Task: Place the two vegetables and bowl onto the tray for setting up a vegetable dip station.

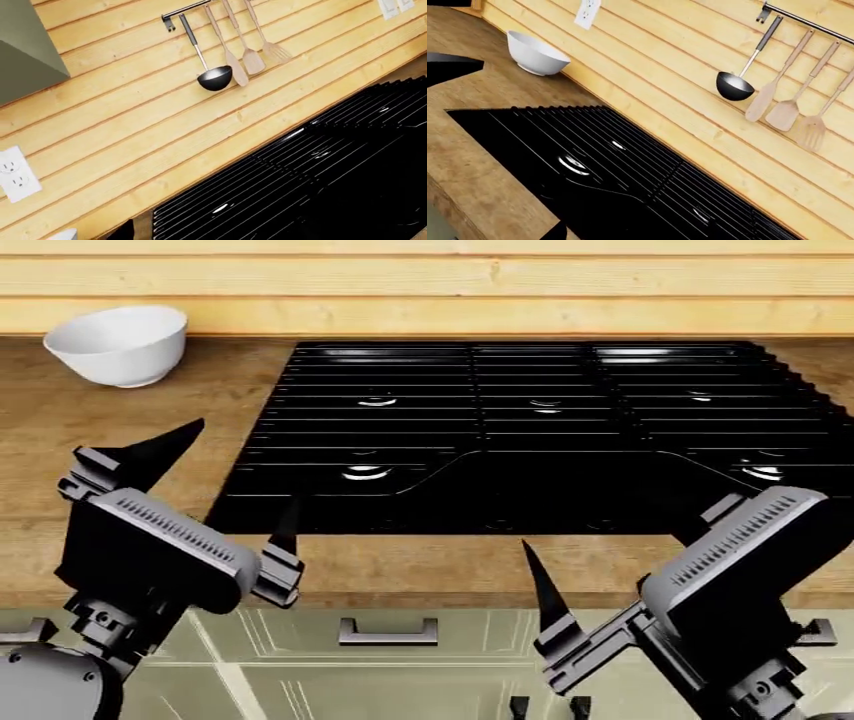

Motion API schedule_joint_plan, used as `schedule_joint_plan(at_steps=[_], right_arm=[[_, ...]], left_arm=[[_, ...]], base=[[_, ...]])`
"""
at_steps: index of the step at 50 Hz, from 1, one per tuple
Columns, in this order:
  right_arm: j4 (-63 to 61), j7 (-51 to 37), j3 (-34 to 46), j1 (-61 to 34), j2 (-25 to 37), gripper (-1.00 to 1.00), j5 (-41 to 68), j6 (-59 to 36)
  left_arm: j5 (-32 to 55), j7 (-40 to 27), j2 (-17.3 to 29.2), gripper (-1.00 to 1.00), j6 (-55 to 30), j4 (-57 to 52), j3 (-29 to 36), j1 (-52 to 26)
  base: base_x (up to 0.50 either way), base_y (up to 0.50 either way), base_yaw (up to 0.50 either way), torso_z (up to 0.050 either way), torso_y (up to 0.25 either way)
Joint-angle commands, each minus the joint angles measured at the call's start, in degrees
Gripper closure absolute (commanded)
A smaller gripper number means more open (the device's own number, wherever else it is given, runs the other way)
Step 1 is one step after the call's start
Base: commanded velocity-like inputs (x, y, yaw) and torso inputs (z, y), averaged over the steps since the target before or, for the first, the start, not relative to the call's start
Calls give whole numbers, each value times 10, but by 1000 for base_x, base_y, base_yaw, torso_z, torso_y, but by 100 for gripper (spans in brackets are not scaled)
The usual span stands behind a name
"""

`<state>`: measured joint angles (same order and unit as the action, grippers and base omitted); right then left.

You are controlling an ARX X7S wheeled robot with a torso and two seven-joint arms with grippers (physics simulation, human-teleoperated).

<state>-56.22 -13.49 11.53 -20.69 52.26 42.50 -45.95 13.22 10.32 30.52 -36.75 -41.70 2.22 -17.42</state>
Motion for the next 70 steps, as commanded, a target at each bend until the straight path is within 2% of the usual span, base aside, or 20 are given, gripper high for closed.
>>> schedule_joint_plan(at_steps=[1,4,8,16,22,29,44,48,53,65,68,70], right_arm=[[72,22,-2,-161,-17,-100,113,-94],[121,65,35,-241,-32,-100,106,-116],[183,109,70,-298,-47,-100,66,-105],[257,162,130,-371,-70,-100,22,-113],[266,176,162,-405,-81,-100,8,-130],[305,206,203,-438,-98,-100,-15,-130],[334,236,229,-474,-109,-100,-24,-136],[389,270,259,-503,-119,-100,-49,-127],[410,265,251,-499,-128,-100,-47,-122],[418,260,229,-475,-135,-100,-15,-129],[409,258,214,-454,-132,-100,-2,-115],[400,257,210,-434,-127,-100,1,-103]], left_arm=[[-24,42,38,-100,-29,87,59,-112],[-30,61,41,-100,-35,128,80,-172],[-31,65,35,-100,-37,182,75,-234],[-53,80,33,-100,-19,261,105,-309],[-64,85,20,-100,-1,321,120,-359],[-90,110,11,-100,29,407,166,-424],[-103,122,10,-100,52,442,189,-441],[-106,188,24,-100,50,471,237,-465],[-118,201,21,-100,71,511,263,-466],[-118,222,20,-100,62,503,279,-475],[-104,241,25,-100,40,477,274,-486],[-69,264,27,-100,-3,434,248,-510]], base=[[-1,500,0,0,0],[14,500,0,0,0],[89,500,0,0,0],[117,500,0,0,0],[215,494,0,0,0],[281,454,0,0,0],[332,411,0,0,0],[457,271,0,0,0],[456,273,0,0,3],[380,227,0,0,1],[0,0,0,0,0],[0,0,0,0,0]])
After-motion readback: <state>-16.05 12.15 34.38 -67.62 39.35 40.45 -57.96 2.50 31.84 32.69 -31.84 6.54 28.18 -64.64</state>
